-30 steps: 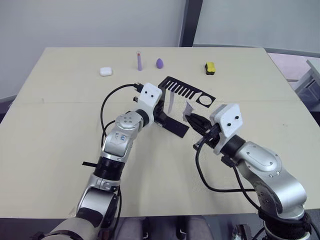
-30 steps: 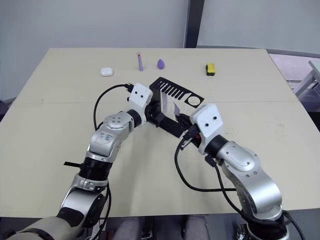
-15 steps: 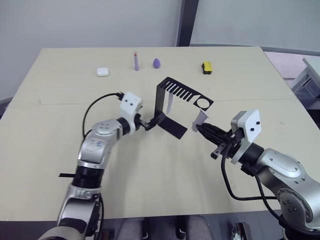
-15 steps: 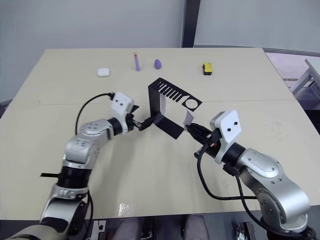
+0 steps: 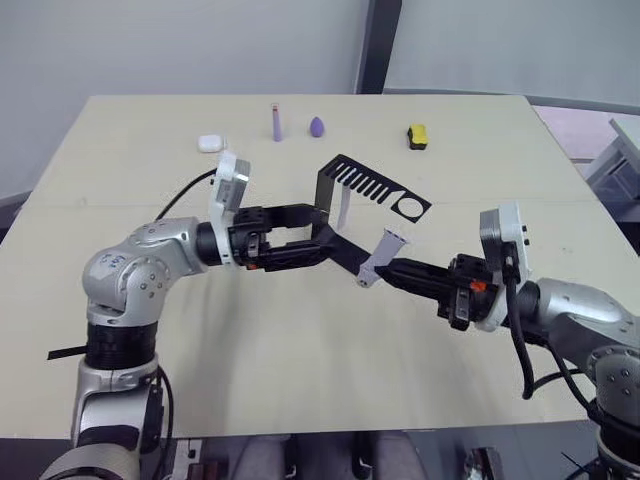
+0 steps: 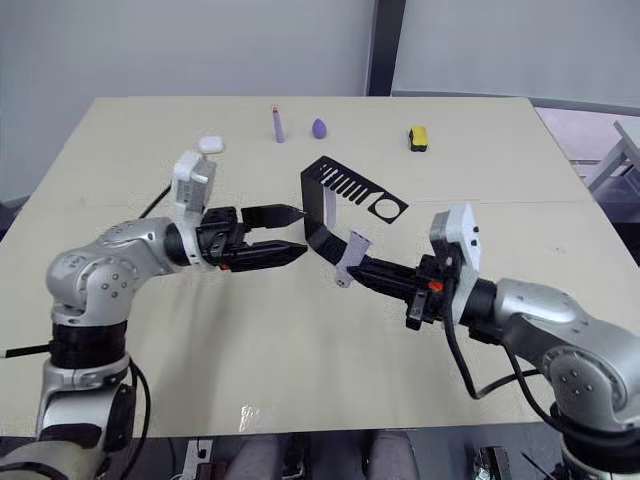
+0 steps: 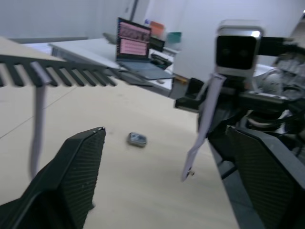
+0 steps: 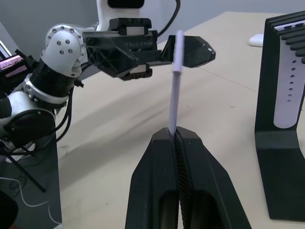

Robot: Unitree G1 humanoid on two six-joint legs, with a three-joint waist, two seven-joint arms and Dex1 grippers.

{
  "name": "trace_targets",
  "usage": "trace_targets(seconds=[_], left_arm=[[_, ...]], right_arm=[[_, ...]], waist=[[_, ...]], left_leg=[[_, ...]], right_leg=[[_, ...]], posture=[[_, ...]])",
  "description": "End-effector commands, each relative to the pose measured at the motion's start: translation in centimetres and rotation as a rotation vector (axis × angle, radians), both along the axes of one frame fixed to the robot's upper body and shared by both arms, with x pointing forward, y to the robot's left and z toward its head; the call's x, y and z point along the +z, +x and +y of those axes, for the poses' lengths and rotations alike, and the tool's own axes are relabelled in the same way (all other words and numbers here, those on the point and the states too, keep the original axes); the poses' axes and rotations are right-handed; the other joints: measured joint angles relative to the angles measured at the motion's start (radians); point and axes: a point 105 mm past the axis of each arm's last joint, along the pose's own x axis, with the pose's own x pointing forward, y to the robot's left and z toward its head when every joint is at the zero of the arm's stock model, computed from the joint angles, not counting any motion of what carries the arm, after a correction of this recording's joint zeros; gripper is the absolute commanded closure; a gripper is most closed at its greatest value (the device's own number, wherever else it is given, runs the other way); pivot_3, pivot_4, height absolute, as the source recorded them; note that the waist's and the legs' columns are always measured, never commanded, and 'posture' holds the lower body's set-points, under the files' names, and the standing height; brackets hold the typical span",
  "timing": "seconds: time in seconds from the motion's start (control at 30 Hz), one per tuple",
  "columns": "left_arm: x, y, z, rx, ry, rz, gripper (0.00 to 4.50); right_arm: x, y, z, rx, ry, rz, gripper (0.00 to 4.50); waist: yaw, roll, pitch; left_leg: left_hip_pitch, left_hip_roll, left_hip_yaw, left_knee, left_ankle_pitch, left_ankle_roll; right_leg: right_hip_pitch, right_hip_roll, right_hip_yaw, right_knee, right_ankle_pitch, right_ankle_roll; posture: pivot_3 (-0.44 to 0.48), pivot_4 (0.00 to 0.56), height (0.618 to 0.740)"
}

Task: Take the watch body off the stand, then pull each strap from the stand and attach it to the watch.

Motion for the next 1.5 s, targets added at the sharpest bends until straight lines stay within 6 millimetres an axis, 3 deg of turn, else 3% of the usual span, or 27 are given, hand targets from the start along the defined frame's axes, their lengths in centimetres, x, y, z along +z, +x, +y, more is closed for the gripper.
trace_targets(seconds=[0.03,0.6,0.83,1.43,1.5], left_arm=[[0.7,-1.0,-0.5,-0.094,-0.035,0.013,1.81],[-0.1,-1.6,-2.2,-0.15,-0.02,0.041,1.81],[0.7,-1.4,-2.9,-0.146,-0.064,0.054,1.81],[1.0,-1.8,-3.0,-0.176,-0.129,0.103,1.81],[1.0,-1.7,-3.0,-0.172,-0.133,0.106,2.35]], right_arm=[[0.4,-0.5,0.6,0.071,0.028,0.006,4.5],[0.7,-0.9,2.0,0.149,0.068,0.023,4.5],[0.8,-0.9,2.1,0.153,0.066,0.023,4.5],[1.0,-1.0,2.2,0.155,0.077,0.032,4.5],[1.0,-1.0,2.2,0.154,0.08,0.032,4.5]], waist=[[-0.003,0.0,0.0],[0.001,0.0,0.0],[0.003,0.0,0.0],[0.002,0.0,0.0],[0.001,0.0,0.0]], left_leg=[[0.0,0.0,0.0,0.0,0.0,0.0],[0.0,0.0,0.0,0.0,0.0,0.0],[0.0,0.0,0.0,0.0,0.0,0.0],[0.0,0.0,0.0,0.0,0.0,0.0],[0.0,0.0,0.0,0.0,0.0,0.0]], right_leg=[[0.0,0.0,0.0,0.0,0.0,0.0],[0.0,0.0,0.0,0.0,0.0,0.0],[0.0,0.0,0.0,0.0,0.0,0.0],[0.0,0.0,0.0,-0.001,0.0,0.0],[0.0,0.0,0.0,-0.001,0.0,0.0]], posture=[[0.0,0.15,0.74],[0.0,0.15,0.74],[0.0,0.15,0.74],[0.0,0.15,0.74],[0.0,0.15,0.74]])
